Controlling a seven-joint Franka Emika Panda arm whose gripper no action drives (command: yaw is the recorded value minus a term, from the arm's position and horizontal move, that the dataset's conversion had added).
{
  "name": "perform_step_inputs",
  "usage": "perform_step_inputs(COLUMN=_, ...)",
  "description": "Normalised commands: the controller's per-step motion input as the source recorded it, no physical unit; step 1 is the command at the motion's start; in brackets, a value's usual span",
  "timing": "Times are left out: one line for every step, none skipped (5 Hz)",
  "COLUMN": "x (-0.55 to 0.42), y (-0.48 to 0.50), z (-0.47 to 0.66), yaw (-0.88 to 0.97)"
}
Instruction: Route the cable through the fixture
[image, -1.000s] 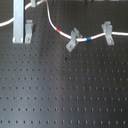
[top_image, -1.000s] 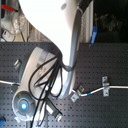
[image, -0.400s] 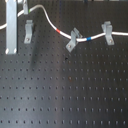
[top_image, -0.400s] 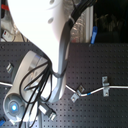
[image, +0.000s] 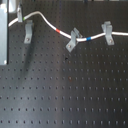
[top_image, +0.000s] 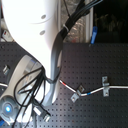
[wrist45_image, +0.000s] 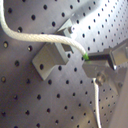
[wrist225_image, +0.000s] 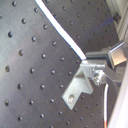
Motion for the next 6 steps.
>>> perform_step_inputs(x=-0.028, y=0.125, z=0.0, yaw=0.8)
perform_step_inputs(x=0.001, y=0.097, z=0.02, yaw=0.94)
perform_step_inputs(x=0.01, y=0.09, z=0.07, yaw=0.95)
perform_step_inputs(x=0.018, y=0.061, z=0.12, yaw=0.94)
perform_step_inputs(x=0.026, y=-0.007, z=0.13, yaw=0.88)
perform_step_inputs(x=0.056, y=-0.023, z=0.15, yaw=0.84)
